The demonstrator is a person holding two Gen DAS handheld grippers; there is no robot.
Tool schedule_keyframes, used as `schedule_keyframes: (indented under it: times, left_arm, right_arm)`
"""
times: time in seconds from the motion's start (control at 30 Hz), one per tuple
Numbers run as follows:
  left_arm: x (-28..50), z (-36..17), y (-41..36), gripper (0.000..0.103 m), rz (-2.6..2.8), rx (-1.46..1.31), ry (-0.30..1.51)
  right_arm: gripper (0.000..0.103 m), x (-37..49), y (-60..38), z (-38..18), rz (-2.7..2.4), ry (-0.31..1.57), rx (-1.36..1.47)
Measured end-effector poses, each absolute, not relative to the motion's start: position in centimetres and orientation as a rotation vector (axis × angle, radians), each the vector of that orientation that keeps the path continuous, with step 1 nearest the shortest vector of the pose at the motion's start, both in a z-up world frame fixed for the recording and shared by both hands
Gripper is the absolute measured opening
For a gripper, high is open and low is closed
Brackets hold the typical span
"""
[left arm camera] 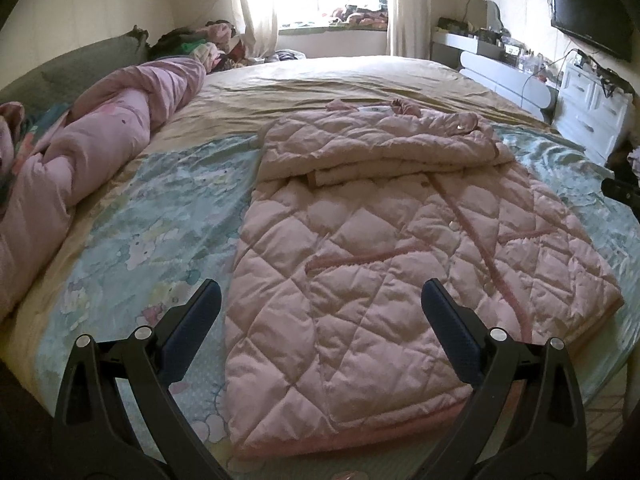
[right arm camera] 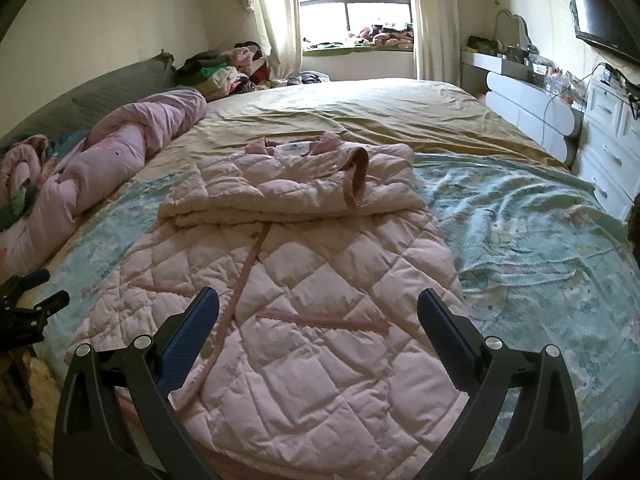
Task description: Fold large clothes
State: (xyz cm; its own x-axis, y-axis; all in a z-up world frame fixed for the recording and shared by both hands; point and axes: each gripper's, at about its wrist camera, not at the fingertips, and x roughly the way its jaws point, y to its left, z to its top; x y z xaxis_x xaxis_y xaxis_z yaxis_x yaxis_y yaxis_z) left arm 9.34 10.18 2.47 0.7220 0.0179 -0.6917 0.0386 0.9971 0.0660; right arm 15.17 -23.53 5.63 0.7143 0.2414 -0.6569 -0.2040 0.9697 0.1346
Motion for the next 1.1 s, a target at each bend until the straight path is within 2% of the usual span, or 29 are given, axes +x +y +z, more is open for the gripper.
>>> schedule_keyframes:
  times: [0.73,1.1]
  left_arm:
    - [8.7,-2.0,12.1,0.094,0.051,0.028,0.908]
    - [9.2,-5.1,15.8,0.094,0.061,-0.151,1.042]
  right_arm:
    - [0.099,14.5,-27.8,0.8,0.194,0.844,0.06]
    - [0.099,13.9,-30.2,-1.7,0.164,0.902,0.076]
